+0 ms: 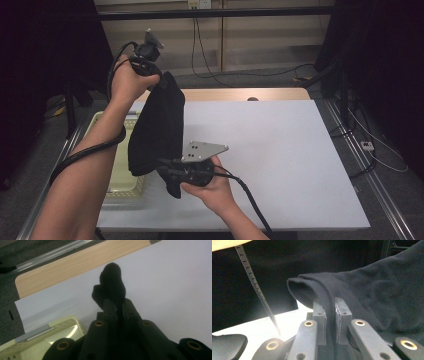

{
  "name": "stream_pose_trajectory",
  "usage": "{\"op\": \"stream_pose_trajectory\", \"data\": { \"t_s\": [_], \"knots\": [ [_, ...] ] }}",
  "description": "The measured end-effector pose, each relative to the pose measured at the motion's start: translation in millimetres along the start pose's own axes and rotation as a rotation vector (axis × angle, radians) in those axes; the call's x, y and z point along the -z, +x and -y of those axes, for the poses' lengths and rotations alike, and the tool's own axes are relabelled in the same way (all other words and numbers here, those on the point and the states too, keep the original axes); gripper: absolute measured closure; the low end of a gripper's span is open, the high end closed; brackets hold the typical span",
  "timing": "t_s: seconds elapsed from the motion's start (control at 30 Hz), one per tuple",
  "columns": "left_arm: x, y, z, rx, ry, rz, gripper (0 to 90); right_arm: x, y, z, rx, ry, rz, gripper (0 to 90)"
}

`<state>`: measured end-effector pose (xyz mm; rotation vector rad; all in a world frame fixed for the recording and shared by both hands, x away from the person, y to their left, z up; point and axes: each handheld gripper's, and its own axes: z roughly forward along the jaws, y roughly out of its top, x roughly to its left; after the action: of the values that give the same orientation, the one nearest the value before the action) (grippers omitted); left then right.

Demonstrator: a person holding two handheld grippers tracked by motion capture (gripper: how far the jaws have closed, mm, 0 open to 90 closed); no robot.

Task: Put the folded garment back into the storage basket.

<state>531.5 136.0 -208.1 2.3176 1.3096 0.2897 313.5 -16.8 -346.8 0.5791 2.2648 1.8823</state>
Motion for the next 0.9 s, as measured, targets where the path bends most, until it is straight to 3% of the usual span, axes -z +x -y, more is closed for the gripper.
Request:
{"op": "stream_pose_trajectory", "data": {
  "t_s": [0.9],
  "knots": [
    [15.2, 17.3, 1.7, 0.02, 0.011, -0.008, 84.2, -24.3, 6.0, -16.0, 0.012, -0.009, -0.036, 81.7]
  ]
}}
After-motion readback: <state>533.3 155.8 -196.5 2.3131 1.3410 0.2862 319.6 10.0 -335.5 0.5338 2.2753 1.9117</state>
